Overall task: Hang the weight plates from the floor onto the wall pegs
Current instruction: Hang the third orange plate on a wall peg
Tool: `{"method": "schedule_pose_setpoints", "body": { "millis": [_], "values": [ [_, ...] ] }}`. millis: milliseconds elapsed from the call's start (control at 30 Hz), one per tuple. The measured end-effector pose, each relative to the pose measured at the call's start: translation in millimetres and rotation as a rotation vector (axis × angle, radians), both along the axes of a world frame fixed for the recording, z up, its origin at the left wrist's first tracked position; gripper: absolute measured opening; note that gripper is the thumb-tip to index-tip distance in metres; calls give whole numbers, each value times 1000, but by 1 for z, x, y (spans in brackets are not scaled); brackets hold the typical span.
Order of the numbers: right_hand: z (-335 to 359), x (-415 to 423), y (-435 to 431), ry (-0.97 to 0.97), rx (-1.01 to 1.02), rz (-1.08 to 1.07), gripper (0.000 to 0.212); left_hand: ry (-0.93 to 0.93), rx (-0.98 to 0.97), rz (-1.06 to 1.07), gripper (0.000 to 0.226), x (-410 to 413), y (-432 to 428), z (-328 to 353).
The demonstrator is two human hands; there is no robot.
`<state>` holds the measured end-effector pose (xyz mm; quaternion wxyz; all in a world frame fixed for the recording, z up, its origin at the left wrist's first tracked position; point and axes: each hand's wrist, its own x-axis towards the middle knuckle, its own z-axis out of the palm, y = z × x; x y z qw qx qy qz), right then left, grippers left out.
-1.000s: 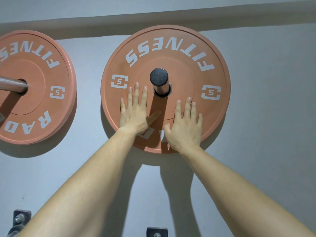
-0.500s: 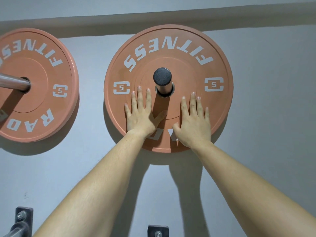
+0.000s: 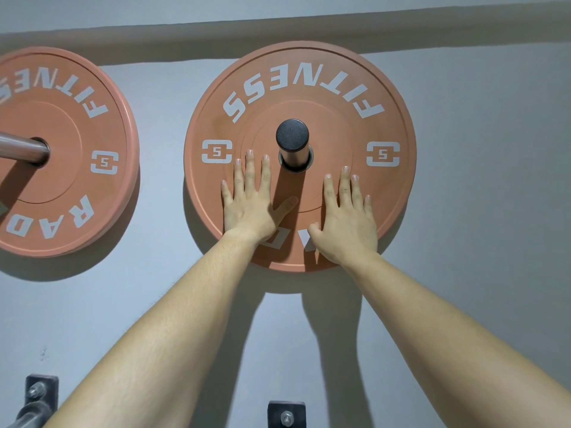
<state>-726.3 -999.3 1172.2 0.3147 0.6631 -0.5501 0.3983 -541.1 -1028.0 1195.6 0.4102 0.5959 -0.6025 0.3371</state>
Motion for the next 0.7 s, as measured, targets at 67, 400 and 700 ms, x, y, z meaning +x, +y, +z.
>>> {"method": "schedule_pose_setpoints", "body": {
  "millis": [67,400,700],
  "values": [
    [0,-1,0,0,6,-1,93,-7,2,-6,104,-1,0,-2],
    [15,-2,18,42,27,-77,87,-15,-40,33,103,1,9,5],
    [45,-13,66,85,-32,-126,78,-41,-44,-39,92,3,57,14]
  ]
}}
